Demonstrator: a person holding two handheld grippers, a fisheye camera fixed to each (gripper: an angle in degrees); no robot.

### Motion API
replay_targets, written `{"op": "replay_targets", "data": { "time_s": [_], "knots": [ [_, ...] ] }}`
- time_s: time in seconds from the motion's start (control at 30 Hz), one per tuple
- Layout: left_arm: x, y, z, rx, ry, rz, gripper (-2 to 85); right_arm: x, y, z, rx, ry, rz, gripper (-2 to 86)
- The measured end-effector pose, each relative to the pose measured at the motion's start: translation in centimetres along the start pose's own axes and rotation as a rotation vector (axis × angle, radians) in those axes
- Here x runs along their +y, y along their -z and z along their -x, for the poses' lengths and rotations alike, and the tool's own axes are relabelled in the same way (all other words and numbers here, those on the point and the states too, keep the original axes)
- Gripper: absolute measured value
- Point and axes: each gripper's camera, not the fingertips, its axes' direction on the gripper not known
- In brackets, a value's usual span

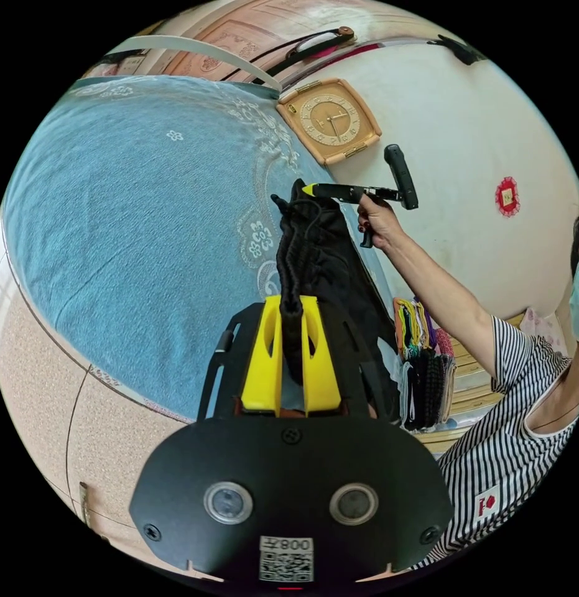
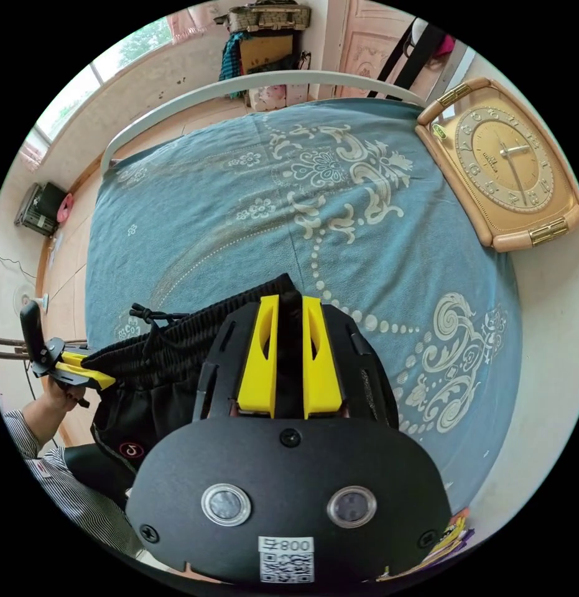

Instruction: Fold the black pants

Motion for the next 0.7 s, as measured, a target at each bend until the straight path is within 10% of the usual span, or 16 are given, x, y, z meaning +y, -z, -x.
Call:
{"op": "replay_targets", "data": {
  "time_s": [0.7],
  "knots": [
    [2.8, 7.2, -1.8, -0.226, 0.001, -0.210, 7.3, 3.3, 8.2, 0.5, -0.034, -0.125, -0.208, 0.0]
  ]
}}
